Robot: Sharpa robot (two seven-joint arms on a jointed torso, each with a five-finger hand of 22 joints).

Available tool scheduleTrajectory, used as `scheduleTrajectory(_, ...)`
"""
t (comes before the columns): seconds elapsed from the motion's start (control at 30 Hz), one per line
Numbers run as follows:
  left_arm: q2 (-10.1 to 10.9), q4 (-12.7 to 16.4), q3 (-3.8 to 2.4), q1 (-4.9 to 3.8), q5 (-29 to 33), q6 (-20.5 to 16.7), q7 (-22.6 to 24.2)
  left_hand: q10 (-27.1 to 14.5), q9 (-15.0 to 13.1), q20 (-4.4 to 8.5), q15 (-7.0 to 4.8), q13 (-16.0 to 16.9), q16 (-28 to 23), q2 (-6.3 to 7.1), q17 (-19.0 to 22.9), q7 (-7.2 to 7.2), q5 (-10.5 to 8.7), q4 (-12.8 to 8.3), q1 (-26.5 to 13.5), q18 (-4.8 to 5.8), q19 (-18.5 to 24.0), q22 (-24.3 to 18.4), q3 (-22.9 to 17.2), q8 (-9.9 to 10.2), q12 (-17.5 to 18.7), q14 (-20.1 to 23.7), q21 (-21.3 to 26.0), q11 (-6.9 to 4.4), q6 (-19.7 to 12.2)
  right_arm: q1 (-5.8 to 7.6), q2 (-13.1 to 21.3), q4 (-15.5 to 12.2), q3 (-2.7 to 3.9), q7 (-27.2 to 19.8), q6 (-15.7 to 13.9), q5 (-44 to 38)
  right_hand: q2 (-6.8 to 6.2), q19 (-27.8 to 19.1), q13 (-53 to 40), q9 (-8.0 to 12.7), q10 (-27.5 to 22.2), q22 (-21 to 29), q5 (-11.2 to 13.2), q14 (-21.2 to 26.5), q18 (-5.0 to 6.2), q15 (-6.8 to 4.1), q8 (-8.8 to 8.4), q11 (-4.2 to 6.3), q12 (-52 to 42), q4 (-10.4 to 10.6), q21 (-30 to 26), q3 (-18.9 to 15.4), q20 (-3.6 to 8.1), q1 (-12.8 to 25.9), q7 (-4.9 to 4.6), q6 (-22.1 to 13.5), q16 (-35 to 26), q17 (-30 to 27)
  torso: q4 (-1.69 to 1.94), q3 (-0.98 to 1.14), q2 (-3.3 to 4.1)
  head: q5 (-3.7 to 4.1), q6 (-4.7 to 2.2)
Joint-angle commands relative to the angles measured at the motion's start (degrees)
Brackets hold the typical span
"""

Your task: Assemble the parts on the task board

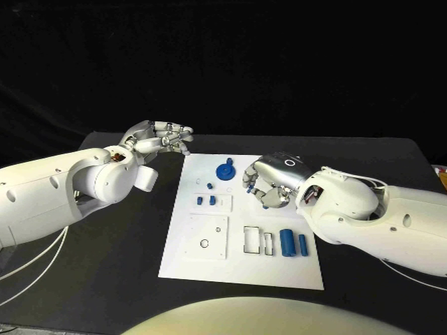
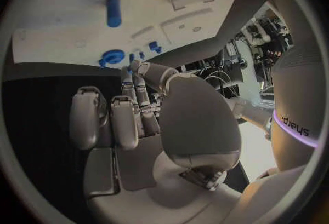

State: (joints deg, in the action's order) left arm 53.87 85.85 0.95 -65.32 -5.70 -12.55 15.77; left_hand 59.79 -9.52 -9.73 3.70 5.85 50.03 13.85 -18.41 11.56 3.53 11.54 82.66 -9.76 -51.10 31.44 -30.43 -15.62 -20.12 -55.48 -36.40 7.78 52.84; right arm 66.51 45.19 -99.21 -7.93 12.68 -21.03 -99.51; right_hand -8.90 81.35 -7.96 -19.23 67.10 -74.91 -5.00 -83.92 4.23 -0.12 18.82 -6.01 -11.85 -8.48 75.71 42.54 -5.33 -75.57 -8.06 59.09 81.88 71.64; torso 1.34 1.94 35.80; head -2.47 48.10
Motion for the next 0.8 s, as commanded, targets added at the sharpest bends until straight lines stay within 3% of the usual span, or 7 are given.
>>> scheduleTrajectory(0.03,-0.53,-0.09,-0.05,-0.05,-0.1,1.37,0.24,-0.53,0.05,-0.04,0.4,-0.09,-0.22,-0.36,0.09,0.07,-0.12,0.06,0.29,-0.64,-0.32,-0.05,0.33,0.21,-0.02,-0.01,0.25,-0.04,-0.46,-0.78,-1.27,-0.99,-0.05,-1.52,-0.59,1.15,0.92,0.45,-0.94,0.02,2.02,-6.4,-0.16,-2.41,-0.6,-0.32,-0.2,1.87,-0.16,-0.21,0.06,0.04,-0.03,-1.31,-0.21,0.38,0.2,-0.07,0.13,-0.03,-0.05,-1.06,0.32)
scheduleTrajectory(0.27,-1.31,-0.28,-0.05,-0.04,-0.1,1.74,0.29,-0.68,0.08,-0.12,0.49,-0.08,-0.35,-0.46,0.1,0.17,-0.14,0.28,0.04,-0.63,-0.4,-0.23,0.53,0.22,-0.12,-0.06,0.49,0.06,-0.55,-2.93,-3.96,-1.61,-0.27,-2.47,-0.37,2.21,0.96,0.4,-0.94,0.04,1.96,-6.38,-0.2,-2.39,-0.58,-0.3,-0.26,1.84,-0.12,-0.23,0.0,0.08,-0.04,-1.24,-0.24,0.34,0.17,-0.12,-0.02,-0.14,0.03,-2.29,0.73)
scheduleTrajectory(0.47,-1.88,-0.36,-0.05,-0.04,-0.1,1.98,0.29,-0.68,0.08,-0.12,0.49,-0.08,-0.35,-0.46,0.1,0.17,-0.14,0.28,0.04,-0.63,-0.4,-0.23,0.53,0.22,-0.12,-0.06,0.49,0.06,-0.55,-5.02,-6.13,-0.73,-0.59,-3.3,-0.2,3.28,1.01,0.38,-0.95,0.06,1.88,-6.4,-0.25,-2.36,-0.57,-0.26,-0.33,1.8,-0.07,-0.22,0.0,0.1,-0.07,-1.1,-0.3,0.29,0.11,-0.27,0.01,-0.07,0.05,-3.01,1.14)
scheduleTrajectory(0.8,-2.22,-0.52,-0.04,-0.05,-0.1,2.29,0.15,-0.72,0.09,-0.14,0.51,-0.08,-0.39,-0.46,0.11,0.19,-0.14,0.31,0.0,-0.63,-0.42,-0.28,0.59,0.22,-0.14,-0.07,0.55,0.07,-0.58,-6.62,-7.92,1.16,-0.81,-3.9,0.02,3.82,1.03,0.41,-0.95,0.06,1.86,-6.45,-0.27,-2.35,-0.59,-0.25,-0.35,1.78,-0.05,-0.22,0.07,0.1,-0.08,-1.05,-0.31,0.27,0.1,-0.3,-0.03,-0.03,0.14,-4.2,1.9)
